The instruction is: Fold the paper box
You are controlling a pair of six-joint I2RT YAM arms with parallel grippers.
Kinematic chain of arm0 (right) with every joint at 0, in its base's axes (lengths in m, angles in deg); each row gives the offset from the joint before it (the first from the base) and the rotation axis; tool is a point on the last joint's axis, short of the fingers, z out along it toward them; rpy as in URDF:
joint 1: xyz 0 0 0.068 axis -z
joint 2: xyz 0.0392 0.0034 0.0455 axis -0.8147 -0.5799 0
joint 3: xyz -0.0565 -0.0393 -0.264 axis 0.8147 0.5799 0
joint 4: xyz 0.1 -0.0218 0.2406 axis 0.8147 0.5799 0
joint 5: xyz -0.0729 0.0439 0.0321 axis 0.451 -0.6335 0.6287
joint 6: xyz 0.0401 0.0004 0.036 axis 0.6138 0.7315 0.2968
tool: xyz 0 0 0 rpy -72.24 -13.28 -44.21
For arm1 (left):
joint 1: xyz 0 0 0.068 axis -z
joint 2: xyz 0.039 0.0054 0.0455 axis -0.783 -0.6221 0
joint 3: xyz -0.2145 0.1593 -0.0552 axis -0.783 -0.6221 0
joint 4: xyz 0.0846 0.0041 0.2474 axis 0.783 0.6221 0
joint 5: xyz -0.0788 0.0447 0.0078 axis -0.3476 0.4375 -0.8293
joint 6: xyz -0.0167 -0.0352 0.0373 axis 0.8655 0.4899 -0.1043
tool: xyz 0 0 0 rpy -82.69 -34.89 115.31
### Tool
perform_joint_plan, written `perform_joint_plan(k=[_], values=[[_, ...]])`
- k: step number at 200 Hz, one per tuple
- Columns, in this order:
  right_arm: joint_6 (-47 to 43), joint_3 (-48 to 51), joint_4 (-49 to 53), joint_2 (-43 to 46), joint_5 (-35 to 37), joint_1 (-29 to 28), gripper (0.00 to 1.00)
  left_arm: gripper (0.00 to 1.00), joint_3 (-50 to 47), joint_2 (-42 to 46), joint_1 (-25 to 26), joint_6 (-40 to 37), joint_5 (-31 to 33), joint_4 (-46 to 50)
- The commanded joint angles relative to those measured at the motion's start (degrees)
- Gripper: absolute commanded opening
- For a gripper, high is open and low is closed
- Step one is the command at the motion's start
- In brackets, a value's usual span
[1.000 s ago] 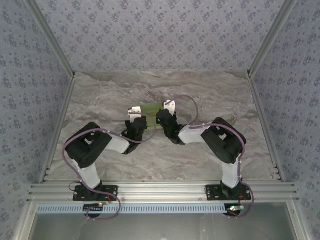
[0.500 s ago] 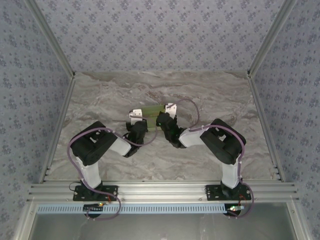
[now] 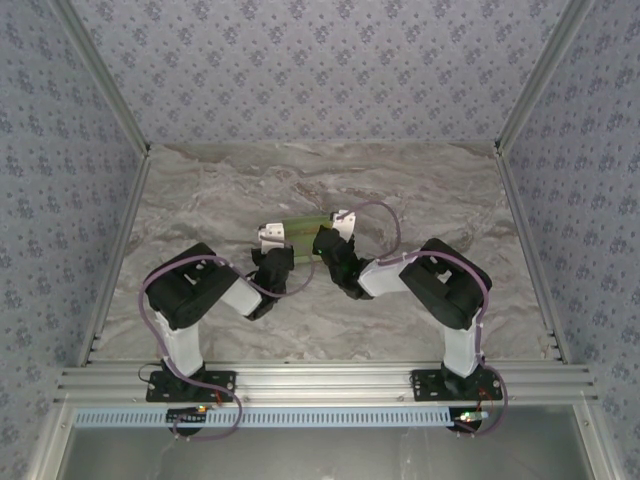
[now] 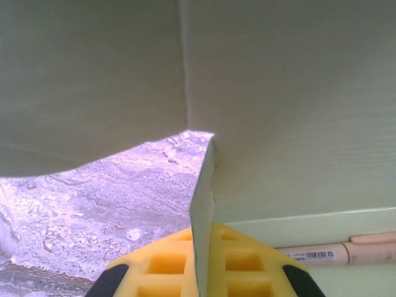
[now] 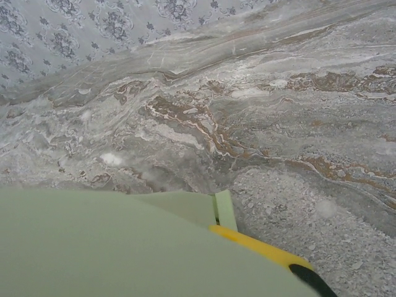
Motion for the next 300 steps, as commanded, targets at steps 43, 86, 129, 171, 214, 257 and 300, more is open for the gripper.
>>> perform_joint_plan(k=[43,86,129,171,214,257,300], values=[[0.8,3.4,5.0,-0.3,2.9,-0.1,0.14,0.0,-2.6,-3.8,0.2,-2.3,4.9,-0.8],[0.5,4.1,4.6,-0.5,3.7,-1.0,0.14,0.0,-3.0,-5.0,1.2,-3.3,5.9,-2.6],[-1.8,4.9,4.9,-0.3,4.7,-1.3,0.15,0.0,-3.9,-6.2,1.3,-3.4,6.6,-4.5],[-2.0,5.2,5.3,-0.7,4.5,-1.4,0.16,0.0,-4.1,-7.9,1.4,-4.2,7.2,-6.8],[-1.8,4.6,6.8,0.0,3.8,-1.4,0.17,0.0,-4.2,-9.0,1.8,-5.0,7.6,-8.0],[-2.5,3.9,8.8,1.9,3.5,-1.1,0.18,0.0,-3.6,-8.1,2.1,-6.4,7.3,-7.6],[-5.5,3.2,10.5,5.5,-0.7,0.4,0.25,0.0,-2.8,-7.4,2.2,-8.0,6.2,-6.0]])
